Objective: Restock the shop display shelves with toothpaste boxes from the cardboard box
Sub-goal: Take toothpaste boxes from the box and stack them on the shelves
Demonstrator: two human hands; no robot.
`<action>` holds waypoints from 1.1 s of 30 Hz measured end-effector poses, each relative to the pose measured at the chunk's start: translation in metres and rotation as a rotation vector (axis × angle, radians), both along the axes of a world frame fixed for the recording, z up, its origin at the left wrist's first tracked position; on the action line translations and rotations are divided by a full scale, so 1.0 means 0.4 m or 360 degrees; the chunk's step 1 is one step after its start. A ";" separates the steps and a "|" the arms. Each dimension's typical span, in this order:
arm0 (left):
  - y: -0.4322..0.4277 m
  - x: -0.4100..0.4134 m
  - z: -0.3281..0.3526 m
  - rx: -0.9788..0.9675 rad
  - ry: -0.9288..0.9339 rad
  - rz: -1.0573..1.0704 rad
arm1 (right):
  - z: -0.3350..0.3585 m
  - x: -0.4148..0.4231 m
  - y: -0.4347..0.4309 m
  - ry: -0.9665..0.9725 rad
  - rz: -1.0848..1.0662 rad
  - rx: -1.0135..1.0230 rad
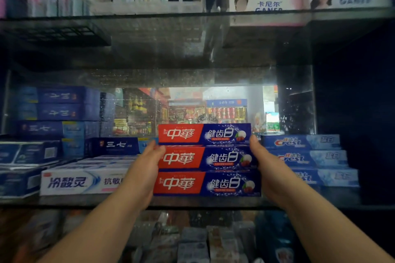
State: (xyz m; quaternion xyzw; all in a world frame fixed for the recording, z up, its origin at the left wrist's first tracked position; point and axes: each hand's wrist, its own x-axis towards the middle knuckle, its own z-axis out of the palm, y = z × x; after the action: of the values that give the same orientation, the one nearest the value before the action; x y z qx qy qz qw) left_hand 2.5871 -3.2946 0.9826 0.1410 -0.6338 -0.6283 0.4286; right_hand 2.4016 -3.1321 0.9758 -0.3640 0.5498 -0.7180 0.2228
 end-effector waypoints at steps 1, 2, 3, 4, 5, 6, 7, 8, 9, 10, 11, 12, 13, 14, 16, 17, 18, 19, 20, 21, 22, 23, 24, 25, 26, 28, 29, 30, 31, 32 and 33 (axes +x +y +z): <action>-0.003 -0.004 -0.002 0.0002 0.0016 0.0038 | -0.008 -0.002 -0.004 0.0010 0.0003 -0.0028; -0.006 -0.007 -0.003 -0.0006 0.0019 0.0054 | -0.012 -0.001 -0.004 0.0004 -0.0007 -0.0057; -0.009 -0.009 -0.003 -0.0012 0.0015 0.0058 | -0.016 -0.003 -0.006 -0.0015 -0.0039 -0.0073; -0.011 -0.010 -0.002 -0.0015 0.0011 0.0059 | -0.019 -0.005 -0.008 -0.0037 -0.0079 -0.0088; -0.012 -0.011 -0.003 -0.0017 0.0007 0.0064 | -0.021 0.000 -0.008 -0.0022 -0.0113 -0.0091; -0.012 -0.011 -0.003 -0.0020 0.0004 0.0080 | -0.025 0.003 -0.009 0.0019 -0.0145 -0.0084; -0.010 -0.012 -0.004 -0.0027 -0.0005 0.0105 | -0.031 0.002 -0.010 0.0057 -0.0179 -0.0075; -0.011 -0.013 -0.007 -0.0042 -0.0027 0.0134 | -0.033 0.007 -0.010 0.0108 -0.0211 -0.0062; -0.011 -0.015 -0.007 -0.0056 -0.0056 0.0163 | -0.034 0.010 -0.010 0.0165 -0.0241 -0.0050; -0.011 -0.017 -0.007 -0.0058 -0.0073 0.0192 | -0.034 0.014 -0.010 0.0198 -0.0269 -0.0049; -0.012 -0.019 -0.008 -0.0056 -0.0079 0.0221 | -0.035 0.018 -0.009 0.0215 -0.0291 -0.0038; -0.016 -0.022 -0.009 -0.0061 -0.0084 0.0248 | -0.039 0.018 -0.008 0.0242 -0.0317 -0.0014; -0.015 -0.025 -0.010 -0.0075 -0.0087 0.0282 | -0.042 0.016 -0.009 0.0273 -0.0341 0.0016; -0.012 -0.028 -0.013 -0.0103 -0.0093 0.0324 | -0.044 0.019 -0.009 0.0306 -0.0362 0.0034; -0.006 -0.032 -0.020 -0.0201 -0.0119 0.0423 | -0.046 0.020 -0.010 0.0345 -0.0408 0.0044; -0.002 -0.034 -0.024 -0.0256 -0.0134 0.0470 | -0.046 0.020 -0.012 0.0339 -0.0409 0.0050; 0.000 -0.035 -0.028 -0.0303 -0.0147 0.0508 | -0.045 0.018 -0.014 0.0324 -0.0411 0.0043; 0.001 -0.037 -0.031 -0.0339 -0.0153 0.0538 | -0.043 0.018 -0.015 0.0296 -0.0402 0.0031; 0.002 -0.038 -0.033 -0.0363 -0.0153 0.0552 | -0.043 0.014 -0.017 0.0264 -0.0402 0.0015; 0.001 -0.039 -0.034 -0.0382 -0.0156 0.0563 | -0.042 0.012 -0.018 0.0235 -0.0399 0.0004; -0.001 -0.039 -0.035 -0.0393 -0.0166 0.0570 | -0.042 0.009 -0.020 0.0210 -0.0402 -0.0001; -0.003 -0.040 -0.035 -0.0397 -0.0178 0.0577 | -0.041 0.010 -0.020 0.0199 -0.0403 -0.0011; -0.006 -0.040 -0.036 -0.0393 -0.0192 0.0588 | -0.040 0.012 -0.018 0.0186 -0.0396 -0.0020; -0.007 -0.039 -0.037 -0.0392 -0.0201 0.0603 | -0.041 0.013 -0.017 0.0174 -0.0392 -0.0020; -0.009 -0.039 -0.039 -0.0403 -0.0217 0.0628 | -0.041 0.015 -0.014 0.0167 -0.0381 -0.0029; -0.004 -0.037 -0.043 -0.0492 -0.0244 0.0706 | -0.040 0.022 -0.007 0.0176 -0.0363 -0.0008; 0.004 -0.035 -0.045 -0.0554 -0.0243 0.0749 | -0.038 0.029 -0.003 0.0201 -0.0356 0.0004; 0.013 -0.034 -0.046 -0.0613 -0.0236 0.0791 | -0.037 0.035 0.001 0.0219 -0.0354 0.0020; 0.021 -0.032 -0.049 -0.0674 -0.0227 0.0825 | -0.034 0.048 0.006 0.0249 -0.0374 0.0039; 0.028 -0.029 -0.049 -0.0733 -0.0217 0.0849 | -0.030 0.064 0.012 0.0289 -0.0401 0.0048; 0.036 -0.025 -0.050 -0.0779 -0.0209 0.0859 | -0.028 0.077 0.017 0.0337 -0.0444 0.0053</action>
State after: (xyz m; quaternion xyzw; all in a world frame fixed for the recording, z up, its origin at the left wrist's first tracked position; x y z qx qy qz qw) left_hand 2.5772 -3.2802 0.9626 0.2364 -0.7314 -0.3119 0.5584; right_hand 2.4326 -3.1252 0.9647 -0.3540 0.6271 -0.6905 0.0679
